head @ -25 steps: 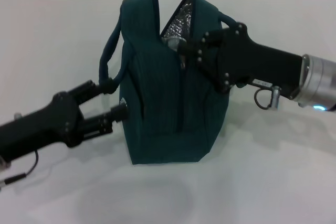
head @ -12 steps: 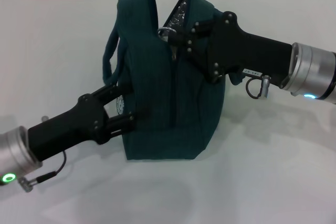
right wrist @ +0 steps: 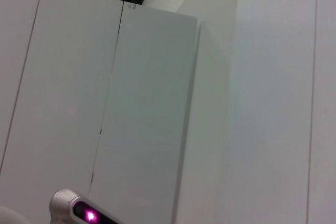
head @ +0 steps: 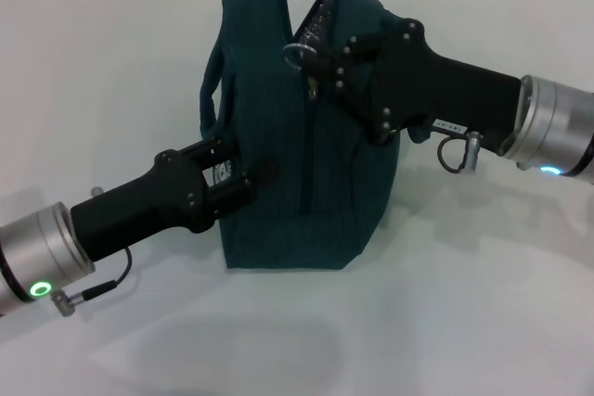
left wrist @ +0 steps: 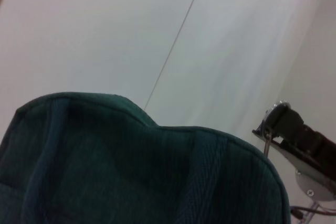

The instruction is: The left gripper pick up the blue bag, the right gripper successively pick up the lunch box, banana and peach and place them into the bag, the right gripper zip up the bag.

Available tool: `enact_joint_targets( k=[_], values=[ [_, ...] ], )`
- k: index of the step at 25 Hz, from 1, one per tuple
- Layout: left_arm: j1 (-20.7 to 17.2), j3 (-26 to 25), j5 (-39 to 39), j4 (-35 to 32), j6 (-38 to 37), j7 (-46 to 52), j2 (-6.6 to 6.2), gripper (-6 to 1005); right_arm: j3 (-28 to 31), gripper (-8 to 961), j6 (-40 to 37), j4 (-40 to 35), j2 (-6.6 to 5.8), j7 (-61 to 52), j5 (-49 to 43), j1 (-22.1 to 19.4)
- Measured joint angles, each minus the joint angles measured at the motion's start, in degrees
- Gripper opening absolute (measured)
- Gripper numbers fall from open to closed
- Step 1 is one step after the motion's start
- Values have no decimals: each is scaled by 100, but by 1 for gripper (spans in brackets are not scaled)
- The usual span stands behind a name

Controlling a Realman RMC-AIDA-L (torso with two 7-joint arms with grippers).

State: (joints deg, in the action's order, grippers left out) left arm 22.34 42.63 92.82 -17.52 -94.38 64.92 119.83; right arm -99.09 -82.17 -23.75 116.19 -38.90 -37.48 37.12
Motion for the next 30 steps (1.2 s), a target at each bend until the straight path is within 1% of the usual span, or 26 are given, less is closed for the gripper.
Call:
enact_joint_targets(
  k=[5,11,15,19,21,24,27,30],
  values=[
    [-9,4,34,6,31,-400,-10,543,29,8,3,31,0,-19,164,-15],
    [-54,108,137,179,3,-1196,-12,308,40,8,239,65,-3,-62,869,-58],
    [-58,235,172,237,4,-1504,-13,211,46,8,370,73,-16,-156,1128,-95],
    [-67,220,131,267,4,-1565,-13,115,3,8,376,73,-18,-185,1097,-100],
    [-63,192,31,303,7,-1571,-9,78,-32,8,377,73,-14,-185,1080,-100],
    [-72,179,-370,448,13,-1551,-7,23,-147,8,368,71,-18,-186,1074,-85],
    [-76,180,-648,529,-17,-1272,-19,66,-247,8,338,40,-30,-187,1028,-59],
    [-78,206,-666,512,-29,-950,-32,109,-278,8,322,-2,-28,-176,876,-3]
  ],
)
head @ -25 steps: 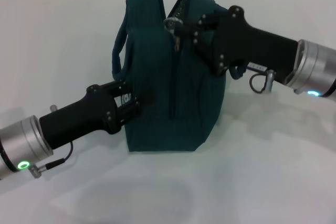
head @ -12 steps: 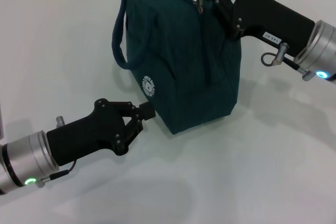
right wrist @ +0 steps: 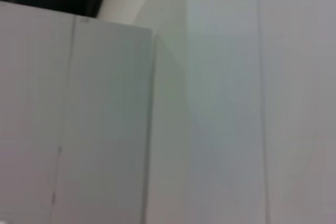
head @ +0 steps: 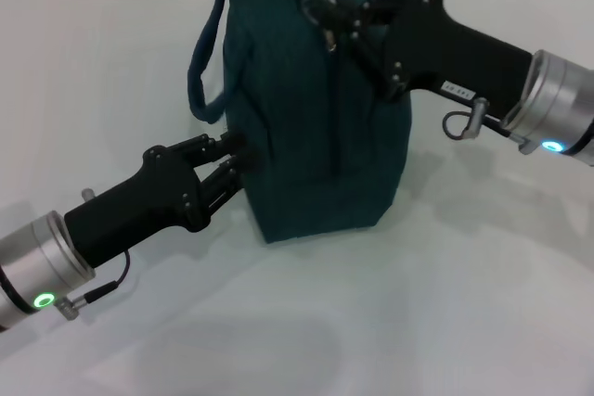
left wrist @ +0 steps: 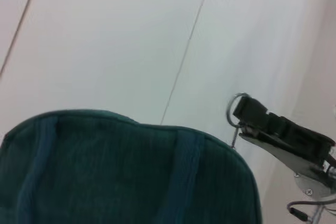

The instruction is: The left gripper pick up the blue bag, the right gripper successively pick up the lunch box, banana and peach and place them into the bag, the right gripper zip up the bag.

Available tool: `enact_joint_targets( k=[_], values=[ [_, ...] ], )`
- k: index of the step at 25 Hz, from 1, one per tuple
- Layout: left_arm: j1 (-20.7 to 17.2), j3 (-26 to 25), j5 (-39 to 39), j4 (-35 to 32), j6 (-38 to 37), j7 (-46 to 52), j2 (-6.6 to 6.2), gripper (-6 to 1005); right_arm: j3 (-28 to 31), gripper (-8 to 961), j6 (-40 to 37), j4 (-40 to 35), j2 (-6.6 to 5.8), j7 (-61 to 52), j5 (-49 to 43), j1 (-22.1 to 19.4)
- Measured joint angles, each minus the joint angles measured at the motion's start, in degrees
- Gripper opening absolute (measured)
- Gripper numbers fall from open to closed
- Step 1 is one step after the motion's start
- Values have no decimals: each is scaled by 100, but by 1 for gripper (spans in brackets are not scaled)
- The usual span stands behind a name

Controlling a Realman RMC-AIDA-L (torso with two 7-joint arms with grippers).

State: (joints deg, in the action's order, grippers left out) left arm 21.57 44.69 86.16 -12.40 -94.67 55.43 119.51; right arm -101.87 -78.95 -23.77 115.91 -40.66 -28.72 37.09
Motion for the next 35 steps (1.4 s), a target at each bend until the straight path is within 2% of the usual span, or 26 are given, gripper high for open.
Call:
enact_joint_targets(
  k=[11,19,24,29,35],
  values=[
    [-25,32,63,14,-66,62,13,549,-184,8,-20,-7,27,22,-249,274],
    [84,26,21,55,225,81,36,784,-200,8,-136,-7,29,-11,-249,224],
    [102,2,-2,74,293,-8,38,832,-201,8,-139,25,28,-12,-249,178],
    [100,-2,-9,76,305,-147,38,622,-201,8,-94,60,28,-12,-248,159],
    [111,0,-11,79,310,-190,38,419,-202,8,-77,66,28,-9,-246,113]
  ],
)
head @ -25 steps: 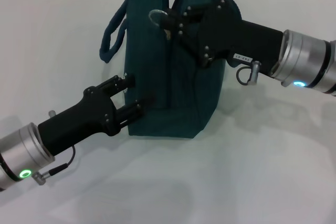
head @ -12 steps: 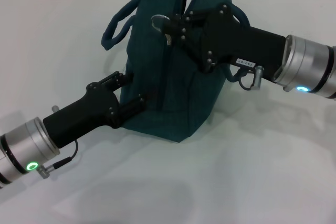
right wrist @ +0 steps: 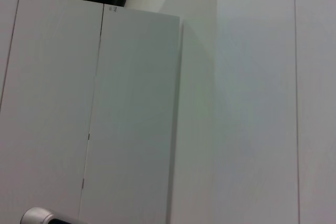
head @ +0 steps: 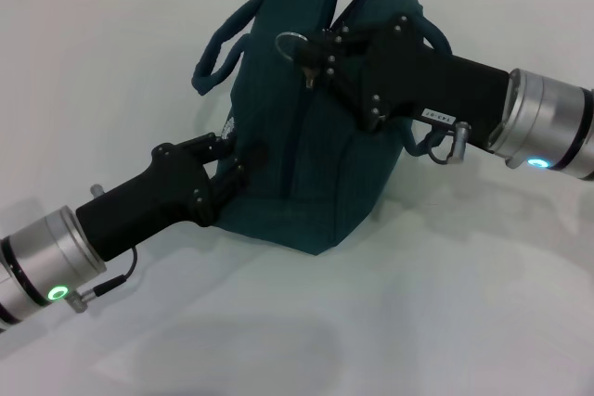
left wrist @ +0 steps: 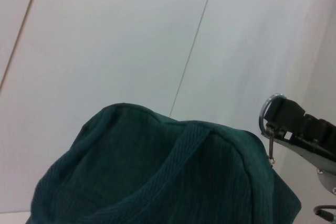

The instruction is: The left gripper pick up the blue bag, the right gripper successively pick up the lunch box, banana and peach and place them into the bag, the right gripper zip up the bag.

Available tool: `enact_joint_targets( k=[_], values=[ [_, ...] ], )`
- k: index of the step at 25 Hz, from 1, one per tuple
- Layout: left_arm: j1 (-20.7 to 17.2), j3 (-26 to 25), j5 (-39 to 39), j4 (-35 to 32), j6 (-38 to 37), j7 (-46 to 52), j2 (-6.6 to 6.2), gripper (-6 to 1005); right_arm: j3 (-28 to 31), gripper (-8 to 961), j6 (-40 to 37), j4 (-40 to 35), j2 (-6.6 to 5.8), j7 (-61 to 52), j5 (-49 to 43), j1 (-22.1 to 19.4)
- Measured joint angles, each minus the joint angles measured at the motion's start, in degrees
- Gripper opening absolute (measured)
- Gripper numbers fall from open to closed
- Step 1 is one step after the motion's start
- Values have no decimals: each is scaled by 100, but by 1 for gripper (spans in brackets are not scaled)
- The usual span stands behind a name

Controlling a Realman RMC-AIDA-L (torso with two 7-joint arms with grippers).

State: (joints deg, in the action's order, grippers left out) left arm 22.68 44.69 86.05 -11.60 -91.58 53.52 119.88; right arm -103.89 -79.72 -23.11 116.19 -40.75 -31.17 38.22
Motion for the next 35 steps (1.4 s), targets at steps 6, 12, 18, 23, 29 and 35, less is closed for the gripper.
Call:
enact_joint_targets(
  k=[6,12,18,23,29,35],
  values=[
    [53,13,4,0,-2,-75,0,220,0,7,91,0,0,-4,24,-10],
    [59,273,47,0,-48,-459,0,184,55,7,268,-23,1,-128,217,-41],
    [17,430,55,5,-62,-771,-1,138,82,7,287,-5,-33,-291,902,-97],
    [5,484,51,9,-62,-832,-7,90,143,7,442,1,-61,-537,979,-107],
    [13,592,62,8,-63,-895,-12,65,177,7,558,1,-62,-555,856,-81],
    [1,975,73,-69,-250,-920,-64,63,443,7,723,0,-76,-556,838,-63]
  ],
)
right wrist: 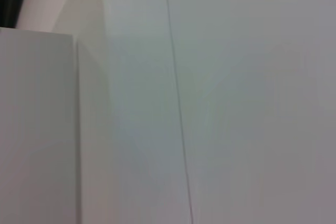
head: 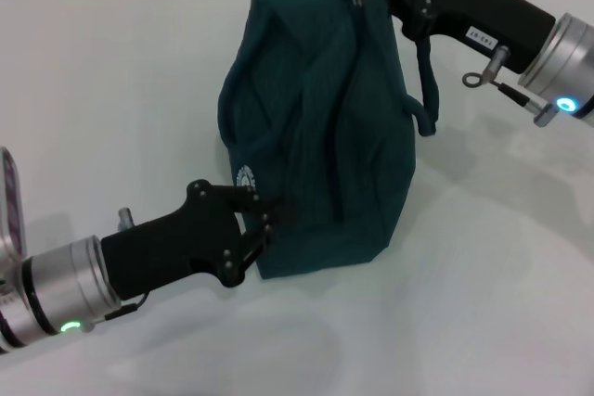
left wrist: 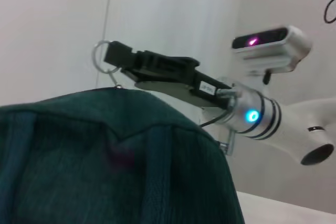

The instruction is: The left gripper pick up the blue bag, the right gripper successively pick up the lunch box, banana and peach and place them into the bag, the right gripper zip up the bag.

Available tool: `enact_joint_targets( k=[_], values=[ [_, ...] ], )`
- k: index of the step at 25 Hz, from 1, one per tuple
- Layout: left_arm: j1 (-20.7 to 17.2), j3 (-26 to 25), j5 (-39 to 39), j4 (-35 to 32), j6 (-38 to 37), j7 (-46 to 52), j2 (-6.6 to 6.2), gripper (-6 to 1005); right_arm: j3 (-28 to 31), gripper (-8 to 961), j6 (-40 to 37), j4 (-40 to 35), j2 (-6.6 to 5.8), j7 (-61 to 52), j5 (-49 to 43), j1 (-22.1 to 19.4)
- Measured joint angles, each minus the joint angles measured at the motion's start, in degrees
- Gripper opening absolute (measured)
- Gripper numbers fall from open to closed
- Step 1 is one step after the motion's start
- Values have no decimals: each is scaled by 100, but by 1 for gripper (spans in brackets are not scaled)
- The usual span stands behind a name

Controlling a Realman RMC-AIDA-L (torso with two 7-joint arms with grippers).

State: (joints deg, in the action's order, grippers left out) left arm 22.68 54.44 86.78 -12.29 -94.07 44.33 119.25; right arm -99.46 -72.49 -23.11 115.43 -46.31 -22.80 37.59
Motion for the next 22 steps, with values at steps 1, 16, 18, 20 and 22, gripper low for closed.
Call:
enact_joint_targets(
  k=[1,16,18,20,22],
  values=[
    [-5,14,0,0,-21,-12,-5,63,3,7,15,0,-5,0,0,5],
    [-281,-30,-811,-45,-256,-112,-282,61,-14,7,-1208,-375,-4,287,-293,-797],
    [-315,-30,-943,-100,-241,-110,-334,60,-8,7,-1268,-608,-7,286,-412,-1004],
    [-310,-30,-1004,-136,-182,-91,-362,60,-1,7,-1281,-780,-8,271,-560,-1147],
    [-274,-30,-1050,-146,-88,-62,-375,59,-9,7,-1249,-811,-4,258,-656,-1165]
  ],
)
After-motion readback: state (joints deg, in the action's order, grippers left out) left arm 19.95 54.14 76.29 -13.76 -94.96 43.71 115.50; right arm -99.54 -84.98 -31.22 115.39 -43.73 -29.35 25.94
